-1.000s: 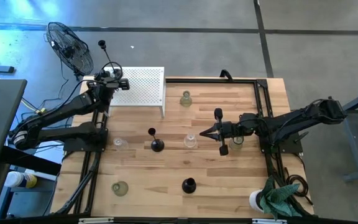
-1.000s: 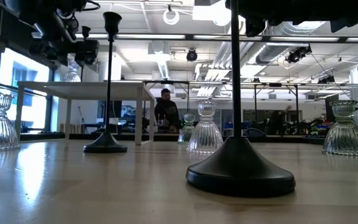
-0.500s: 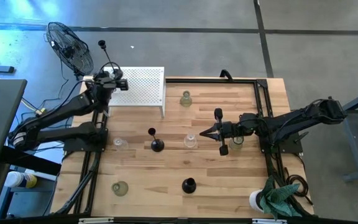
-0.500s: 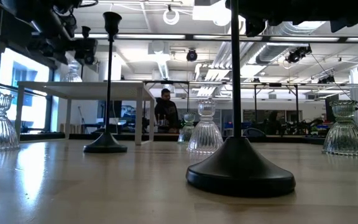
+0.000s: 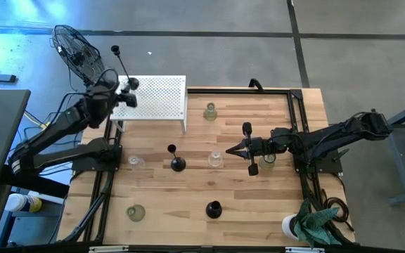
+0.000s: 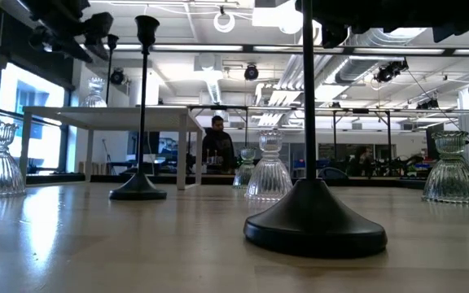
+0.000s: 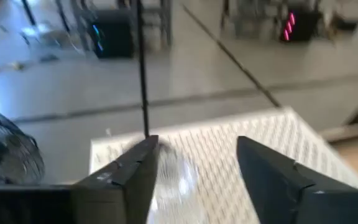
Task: Pick & Place candle stick holders
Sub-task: Put the bottom transparent candle holder on the shelf
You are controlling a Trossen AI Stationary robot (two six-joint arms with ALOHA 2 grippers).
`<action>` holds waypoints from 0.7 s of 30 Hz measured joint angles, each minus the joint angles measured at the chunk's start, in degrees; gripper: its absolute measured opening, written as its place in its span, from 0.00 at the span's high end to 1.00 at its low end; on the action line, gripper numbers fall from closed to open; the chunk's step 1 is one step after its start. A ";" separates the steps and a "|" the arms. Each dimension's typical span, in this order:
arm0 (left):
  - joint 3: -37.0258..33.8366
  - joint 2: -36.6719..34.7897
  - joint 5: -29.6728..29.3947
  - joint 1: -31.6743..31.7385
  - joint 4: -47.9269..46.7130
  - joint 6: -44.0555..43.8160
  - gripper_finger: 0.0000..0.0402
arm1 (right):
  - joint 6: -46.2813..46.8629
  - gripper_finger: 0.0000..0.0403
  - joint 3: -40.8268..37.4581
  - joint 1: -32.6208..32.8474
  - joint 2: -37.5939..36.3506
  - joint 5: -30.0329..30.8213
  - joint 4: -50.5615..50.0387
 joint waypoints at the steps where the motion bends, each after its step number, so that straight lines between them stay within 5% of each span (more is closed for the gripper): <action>1: 0.00 0.03 1.51 0.00 -2.00 -0.82 0.53 | 0.00 1.00 0.00 -0.01 0.00 0.00 0.00; 6: -2.74 2.07 5.73 -1.45 -4.08 -1.81 0.75 | 0.00 1.00 -0.01 -0.01 0.00 0.01 0.00; 12: -3.61 4.52 1.41 -7.47 -3.83 -1.91 0.97 | 0.00 1.00 0.00 -0.02 0.00 0.02 0.00; 21: -3.65 7.84 -5.93 -8.96 -10.76 -8.43 0.99 | 0.07 1.00 -0.01 -0.01 0.00 -0.11 0.00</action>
